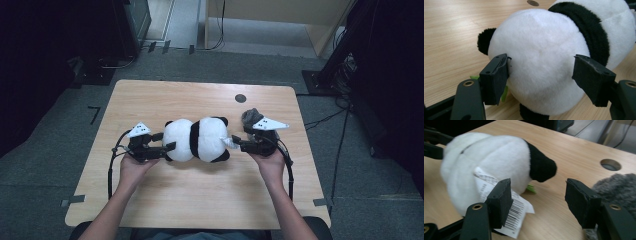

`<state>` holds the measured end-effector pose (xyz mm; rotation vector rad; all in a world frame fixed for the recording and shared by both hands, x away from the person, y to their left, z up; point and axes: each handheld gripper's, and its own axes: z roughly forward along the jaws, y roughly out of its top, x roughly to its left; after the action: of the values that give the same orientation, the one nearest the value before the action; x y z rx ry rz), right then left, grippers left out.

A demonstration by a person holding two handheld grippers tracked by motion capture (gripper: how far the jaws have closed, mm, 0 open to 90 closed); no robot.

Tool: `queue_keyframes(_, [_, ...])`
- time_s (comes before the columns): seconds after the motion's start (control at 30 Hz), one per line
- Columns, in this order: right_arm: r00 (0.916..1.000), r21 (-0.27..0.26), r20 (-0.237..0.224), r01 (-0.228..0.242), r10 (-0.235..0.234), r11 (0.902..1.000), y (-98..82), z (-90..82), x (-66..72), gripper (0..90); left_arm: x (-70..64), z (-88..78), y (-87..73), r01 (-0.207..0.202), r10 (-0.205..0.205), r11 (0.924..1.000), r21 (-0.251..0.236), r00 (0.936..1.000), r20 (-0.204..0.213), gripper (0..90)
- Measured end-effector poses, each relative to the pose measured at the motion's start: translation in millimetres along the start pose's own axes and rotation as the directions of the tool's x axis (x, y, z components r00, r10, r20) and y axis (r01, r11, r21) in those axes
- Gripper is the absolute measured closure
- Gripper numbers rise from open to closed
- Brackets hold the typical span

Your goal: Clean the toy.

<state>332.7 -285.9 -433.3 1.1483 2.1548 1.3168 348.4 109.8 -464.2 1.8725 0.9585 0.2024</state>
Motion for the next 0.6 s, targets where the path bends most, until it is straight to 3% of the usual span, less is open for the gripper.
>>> queue_keyframes(0.23, [0.9971, -0.015, 0.07, -0.03, 0.031, 0.9995, -11.9, 1.0, -15.2, 38.1, 0.6, 2.5, -1.1, 0.002, -0.002, 1.0, 0.002, 1.0, -0.007, 27.8])
queue_keyframes(0.47, [0.9904, -0.035, 0.135, -0.023, 0.028, 0.9991, -15.6, 1.1, -30.8, 38.7, 3.4, 0.3, -3.0, 0.018, -0.017, 0.9997, -0.016, 0.9998, 0.008, 29.5])
queue_keyframes(0.6, [0.985, -0.054, 0.162, -0.051, 0.059, 0.9972, -18.2, -1.8, -43.7, 38.7, 1.5, -1.1, -3.5, 0.006, -0.006, 0.9999, -0.013, 1.0, 0.001, 29.3])
